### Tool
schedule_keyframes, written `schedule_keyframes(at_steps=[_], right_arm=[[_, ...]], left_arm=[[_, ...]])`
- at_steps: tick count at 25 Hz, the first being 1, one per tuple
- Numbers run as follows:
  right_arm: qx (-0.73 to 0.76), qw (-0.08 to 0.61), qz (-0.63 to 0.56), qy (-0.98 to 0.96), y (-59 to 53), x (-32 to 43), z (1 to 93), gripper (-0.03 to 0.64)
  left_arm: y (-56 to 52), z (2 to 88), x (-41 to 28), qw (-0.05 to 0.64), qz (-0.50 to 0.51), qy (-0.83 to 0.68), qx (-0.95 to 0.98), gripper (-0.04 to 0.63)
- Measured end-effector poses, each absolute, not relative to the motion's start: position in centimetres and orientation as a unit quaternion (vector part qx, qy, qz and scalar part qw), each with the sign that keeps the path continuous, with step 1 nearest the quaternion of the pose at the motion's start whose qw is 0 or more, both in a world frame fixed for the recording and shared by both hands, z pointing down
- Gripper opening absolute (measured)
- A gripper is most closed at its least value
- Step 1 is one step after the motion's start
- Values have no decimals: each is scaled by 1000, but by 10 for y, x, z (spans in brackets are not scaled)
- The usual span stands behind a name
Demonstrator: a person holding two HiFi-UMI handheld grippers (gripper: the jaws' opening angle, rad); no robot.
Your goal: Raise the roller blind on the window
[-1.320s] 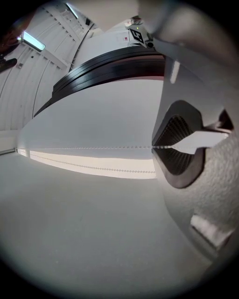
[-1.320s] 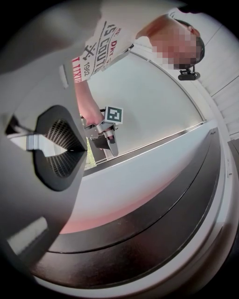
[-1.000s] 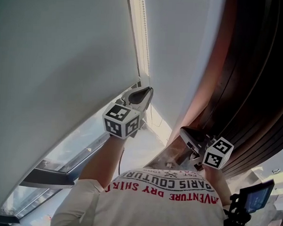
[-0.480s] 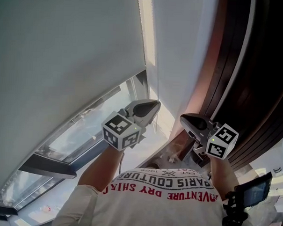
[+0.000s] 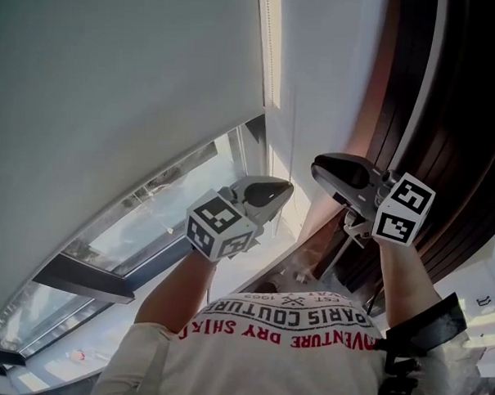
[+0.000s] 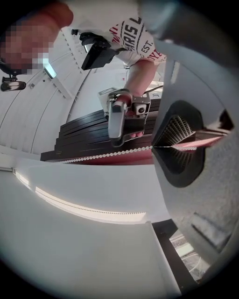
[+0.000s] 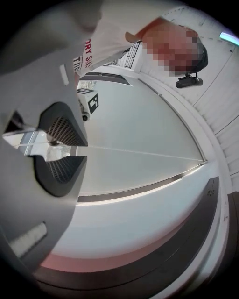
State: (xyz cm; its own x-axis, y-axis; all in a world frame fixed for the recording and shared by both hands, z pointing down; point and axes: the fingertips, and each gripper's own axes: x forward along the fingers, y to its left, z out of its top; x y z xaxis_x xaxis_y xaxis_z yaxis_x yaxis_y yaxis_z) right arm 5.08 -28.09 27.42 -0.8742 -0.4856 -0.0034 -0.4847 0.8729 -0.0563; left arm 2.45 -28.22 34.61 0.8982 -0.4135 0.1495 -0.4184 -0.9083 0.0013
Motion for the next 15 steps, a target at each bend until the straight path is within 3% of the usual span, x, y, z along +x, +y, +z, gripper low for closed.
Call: schedule_keyframes(at_steps=[3, 15], right_arm=[[-234, 13, -13, 972, -284, 42, 252, 86], [-206, -3, 41, 978, -315, 9, 185, 94]], left_arm=[[-277, 347, 34, 21, 78, -196, 977, 9], [-299, 343, 39, 31, 92, -185, 978, 9]])
